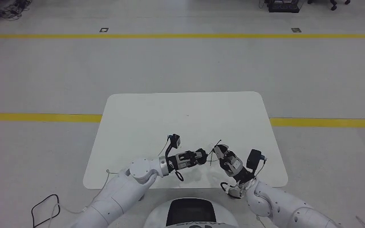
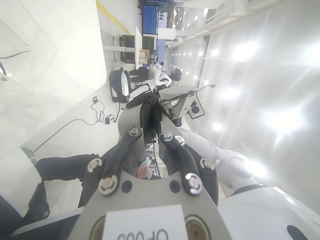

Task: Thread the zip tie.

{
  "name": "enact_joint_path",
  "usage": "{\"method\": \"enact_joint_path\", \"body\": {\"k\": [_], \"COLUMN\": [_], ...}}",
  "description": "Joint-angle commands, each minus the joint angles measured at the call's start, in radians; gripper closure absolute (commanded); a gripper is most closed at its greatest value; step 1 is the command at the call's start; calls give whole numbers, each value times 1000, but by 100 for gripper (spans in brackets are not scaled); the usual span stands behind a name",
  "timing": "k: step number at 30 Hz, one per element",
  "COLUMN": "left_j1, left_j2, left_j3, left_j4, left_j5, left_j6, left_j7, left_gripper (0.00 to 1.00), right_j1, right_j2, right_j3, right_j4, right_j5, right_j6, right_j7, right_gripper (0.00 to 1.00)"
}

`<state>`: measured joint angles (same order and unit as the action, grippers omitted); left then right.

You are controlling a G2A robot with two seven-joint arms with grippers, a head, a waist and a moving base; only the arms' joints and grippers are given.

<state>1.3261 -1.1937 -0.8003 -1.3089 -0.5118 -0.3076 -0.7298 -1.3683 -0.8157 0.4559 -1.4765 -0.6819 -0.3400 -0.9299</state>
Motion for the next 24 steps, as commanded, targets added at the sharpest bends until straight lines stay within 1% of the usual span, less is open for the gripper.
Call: {"method": "enact_joint_path", "body": {"k": [1,24], "left_j1": [-1,-11], "left_j2": [0,1], "left_j3": [1,15], "left_j4": [1,9], "left_j5": [-1,-14], "left_j6": [0,-5], "left_j7": [0,-1], "left_gripper": [100,100], "right_j1": [2,14], "right_j2": [-1,-8], "right_j3": [-2,-11], "right_j4": [1,20], "right_j5": [2,17], "right_j6": [0,0], "right_j7": [4,20], "right_gripper": [100,100]}}
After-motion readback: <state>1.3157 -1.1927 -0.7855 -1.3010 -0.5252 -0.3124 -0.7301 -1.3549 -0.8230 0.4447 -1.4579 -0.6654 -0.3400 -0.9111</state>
